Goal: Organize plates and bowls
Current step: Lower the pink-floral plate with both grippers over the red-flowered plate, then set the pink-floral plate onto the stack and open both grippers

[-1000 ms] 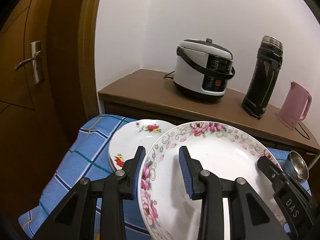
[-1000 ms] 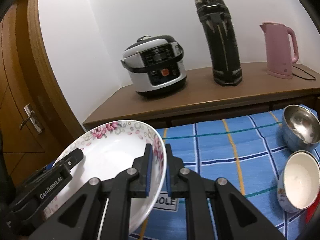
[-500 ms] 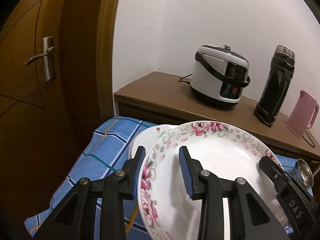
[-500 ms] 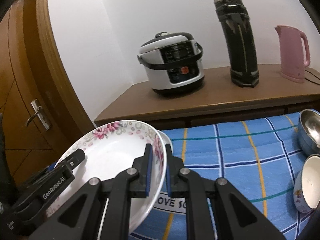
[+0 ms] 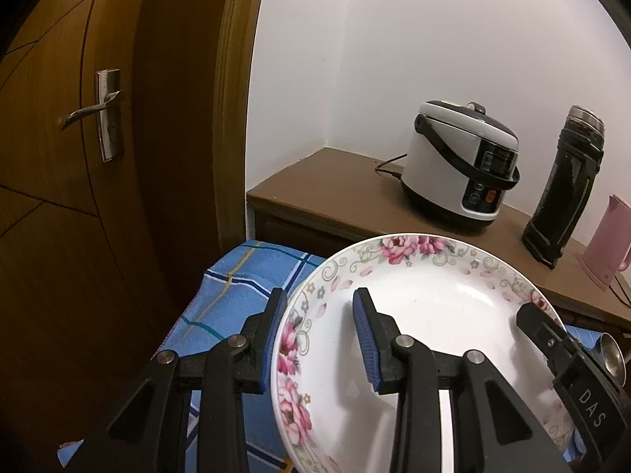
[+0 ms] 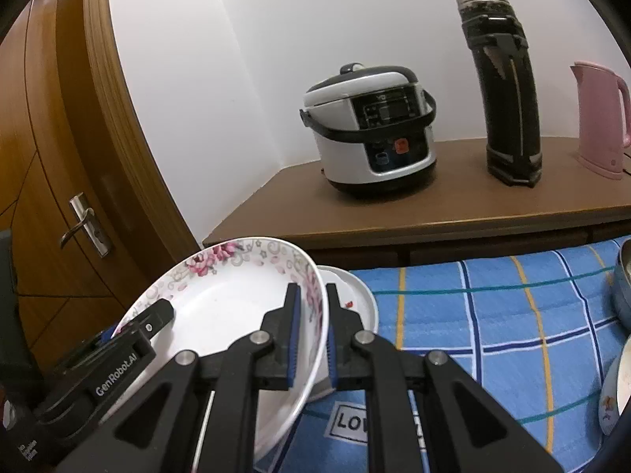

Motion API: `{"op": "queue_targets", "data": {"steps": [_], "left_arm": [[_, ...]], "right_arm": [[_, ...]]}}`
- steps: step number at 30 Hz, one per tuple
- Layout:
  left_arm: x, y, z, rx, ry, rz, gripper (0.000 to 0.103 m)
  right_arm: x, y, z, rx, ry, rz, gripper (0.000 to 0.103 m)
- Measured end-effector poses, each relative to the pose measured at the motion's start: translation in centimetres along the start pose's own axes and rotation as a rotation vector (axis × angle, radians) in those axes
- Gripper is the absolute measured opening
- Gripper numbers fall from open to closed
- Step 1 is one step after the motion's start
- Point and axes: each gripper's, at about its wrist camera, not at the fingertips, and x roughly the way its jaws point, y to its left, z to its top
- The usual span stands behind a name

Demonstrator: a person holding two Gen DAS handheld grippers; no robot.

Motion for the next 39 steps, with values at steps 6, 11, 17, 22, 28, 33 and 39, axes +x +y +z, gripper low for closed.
{"op": "queue_targets", "data": {"steps": [6,11,17,22,28,33,39], "left_arm": [[0.9,0.3,0.9,-0.014,0.004,0.022,0.038],[2.2,-0.1,1.5,-0.013,0.013,0.026,0.038],[3.8,-0.3,1.7,-0.018,0.033,0.028,0.038],[5.0,-0.7,1.6,-0.012,0.044,0.032,0.038],[6.5,-1.1,1.3,-0.003,0.06,0.038,0.038],[7.6,-1.1,0.9,-0.004,0.072,0.045,0.038],[8.6,-1.2,0.5,-0.001,0.086,0.051,0.038]], "right_arm": [[1.2,0.5,0.6,0.0,0.001,0.01,0.012],[2.3,0.2,1.3,0.014,0.002,0.012,0.012],[3.4,-0.3,2.0,0.016,-0.003,0.004,0.012],[5.2,-1.2,1.7,0.029,0.026,-0.001,0.012],[6.4,-2.2,1.4,0.041,0.045,-0.011,0.012],[7.2,-2.4,1.5,0.035,0.049,-0.02,0.012],[8.3,-2.8,1.1,0.038,0.074,-0.022,0.012]]}}
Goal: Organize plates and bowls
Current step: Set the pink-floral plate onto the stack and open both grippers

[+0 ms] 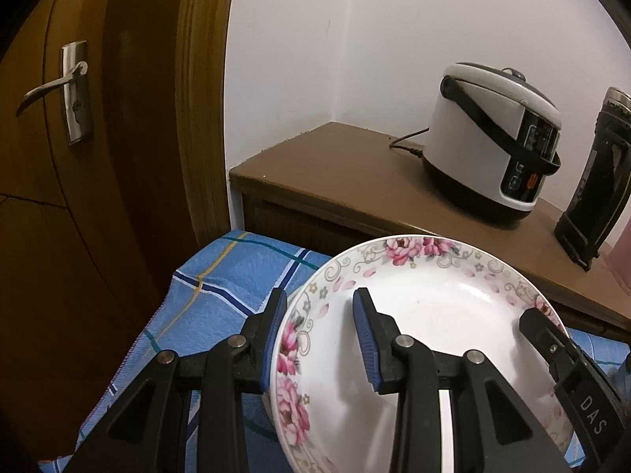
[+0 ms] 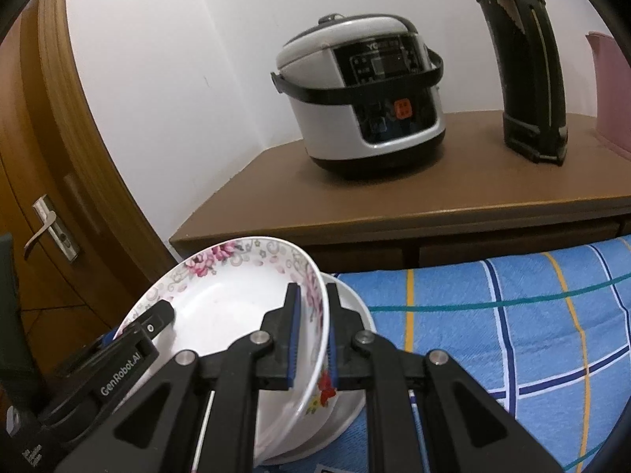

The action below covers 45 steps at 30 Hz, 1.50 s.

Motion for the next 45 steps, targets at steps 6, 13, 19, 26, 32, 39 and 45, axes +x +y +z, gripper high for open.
{"op": "queue_targets", "data": {"steps": [6,13,19,26,32,39,45], "left_arm": [[1.0,0.1,-0.4,0.0,0.014,0.006,0.038],[1.7,0.1,-0.6,0.002,0.027,0.006,0.038],[2.3,0.1,-0.9,0.004,0.048,0.003,0.038],[2.5,0.1,-1.1,0.008,0.063,-0.002,0.038],[2.7,-0.2,-1.2,0.028,0.056,0.01,0.038],[2.8,-0.5,-1.4,0.07,0.05,0.036,0.038],[2.9,-0.8,-1.4,0.085,0.057,0.041,0.038]], "right_arm": [[0.9,-0.3,-0.4,-0.002,0.016,-0.011,0.012],[1.8,-0.4,-0.8,-0.006,0.023,-0.016,0.012],[2.5,-0.6,-1.2,-0.015,0.031,-0.038,0.013],[3.0,-0.8,-1.4,-0.02,0.038,-0.052,0.013],[3.4,-1.0,-1.5,-0.016,0.045,-0.056,0.014],[3.6,-1.0,-1.6,-0.018,0.052,-0.08,0.014],[3.9,-0.7,-1.8,-0.035,0.06,-0.083,0.014]]}}
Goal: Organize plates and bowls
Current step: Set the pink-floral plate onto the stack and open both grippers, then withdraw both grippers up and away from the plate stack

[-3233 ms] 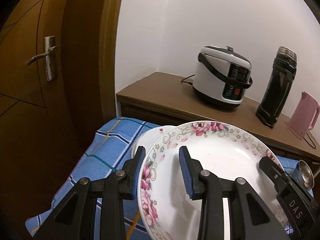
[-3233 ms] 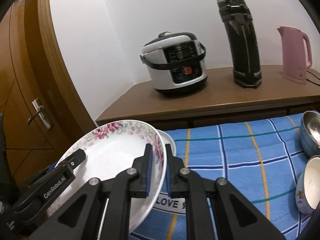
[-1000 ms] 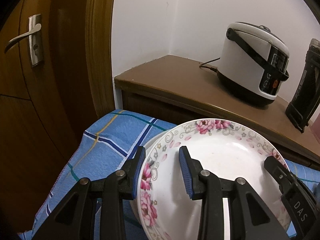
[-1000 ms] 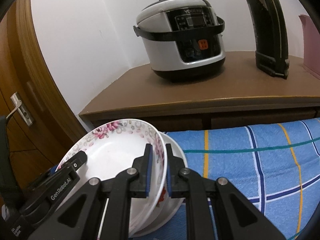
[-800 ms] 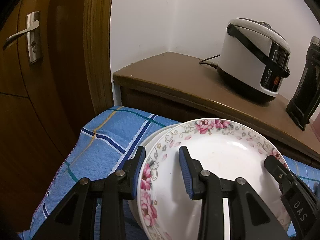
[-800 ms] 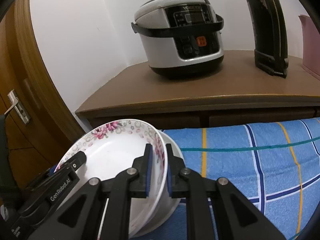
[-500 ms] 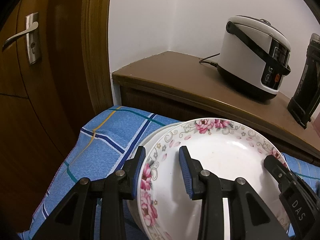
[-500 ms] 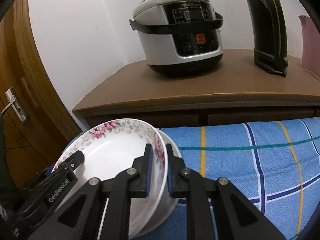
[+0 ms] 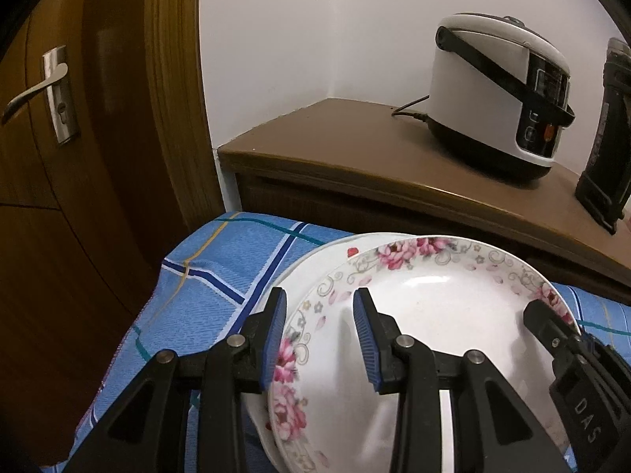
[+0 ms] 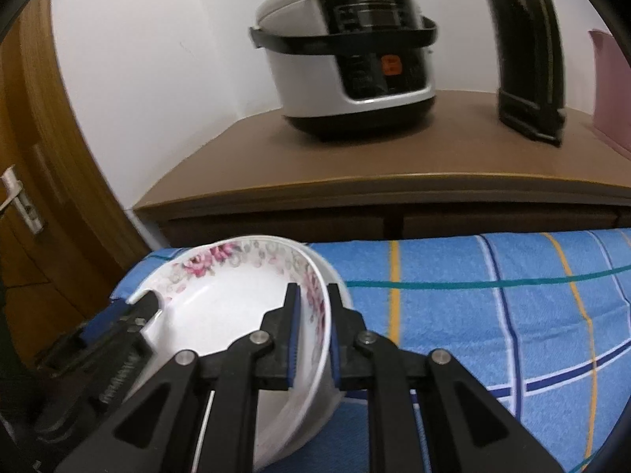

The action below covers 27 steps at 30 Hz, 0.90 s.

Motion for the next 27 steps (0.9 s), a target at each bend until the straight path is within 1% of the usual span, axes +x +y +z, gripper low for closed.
{"op": "queue_targets", "data": {"steps": [2,7,12,13,16,19,20,23,24,25,27], "left_arm": [[0.0,0.2,0.0,-0.004,0.0,-0.001,0.038],[0.0,0.0,0.1,0.0,-0.001,0.006,0.038],[0.1,-0.3,0.0,0.007,-0.001,0.014,0.039],[0.1,-0.3,0.0,0.008,-0.001,0.015,0.039],[0.1,-0.4,0.0,0.011,0.0,0.012,0.04],[0.1,-0.3,0.0,0.008,0.0,0.004,0.041],[0.1,-0.3,0.0,0.01,0.0,0.004,0.042],[-0.1,-0.4,0.0,0.017,-0.001,-0.004,0.05],[-0.2,-0.5,-0.1,0.019,-0.007,0.002,0.055],[-0.4,-0.5,-0.1,0.021,-0.015,0.012,0.062],[-0.6,-0.4,-0.1,0.012,-0.026,0.031,0.069]], "right_arm": [[-0.1,0.3,0.0,-0.02,-0.011,-0.012,0.014],[0.4,-0.4,-0.1,0.017,0.012,0.0,0.014],[0.6,-0.2,0.0,0.006,0.012,-0.02,0.014],[0.5,-0.2,-0.1,0.006,0.008,-0.029,0.015],[0.3,-0.5,-0.1,0.018,0.003,-0.035,0.021],[-0.4,-1.4,-0.2,0.049,-0.033,-0.033,0.025],[-0.7,-1.6,-0.2,0.057,-0.047,-0.032,0.028],[-1.5,-2.2,-0.3,0.079,-0.085,-0.047,0.038],[-1.8,-2.2,-0.4,0.078,-0.097,-0.052,0.038],[-2.1,-2.3,-0.5,0.077,-0.112,-0.063,0.039],[-2.5,-2.4,-0.7,0.078,-0.132,-0.08,0.04]]}}
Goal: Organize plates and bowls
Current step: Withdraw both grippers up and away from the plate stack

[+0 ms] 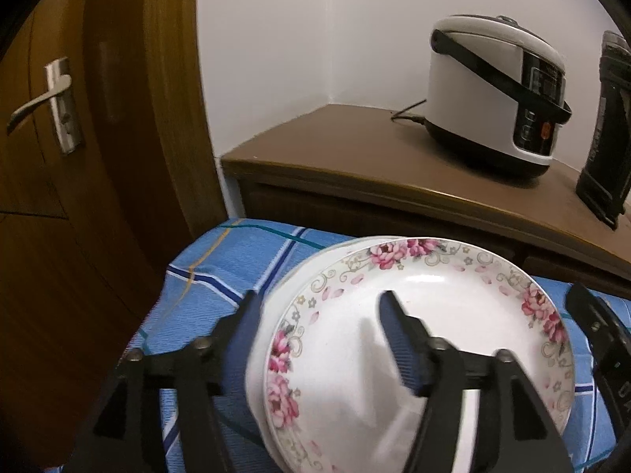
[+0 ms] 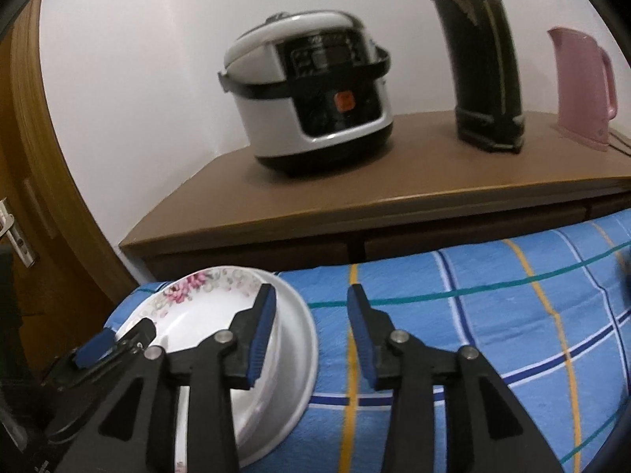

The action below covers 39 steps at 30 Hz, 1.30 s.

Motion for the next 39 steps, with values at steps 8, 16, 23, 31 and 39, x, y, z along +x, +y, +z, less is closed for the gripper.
{"op": "queue_targets", "data": {"steps": [8,16,23,31,39], "left_arm": [[-0.1,1.0,0.0,-0.055,-0.01,0.028,0.069],[-3.1,1.0,-1.5,-0.067,-0.072,0.012,0.069],[-5.7,0.1,-2.5,-0.046,-0.081,-0.019,0.069],[-7.7,-1.3,-3.5,-0.021,-0.058,-0.039,0.069],[-9.9,-2.4,-4.1,-0.005,-0.087,-0.04,0.069]], "right_arm": [[-1.8,-1.4,-0.5,0.036,-0.032,-0.031,0.049],[-3.6,-1.6,-0.9,0.017,-0.06,-0.036,0.059],[-5.3,-1.9,-1.6,-0.014,-0.061,-0.024,0.062],[-7.0,-2.9,-2.2,-0.028,-0.053,-0.006,0.068],[-8.8,-3.7,-2.6,-0.054,-0.032,0.0,0.072]]}}
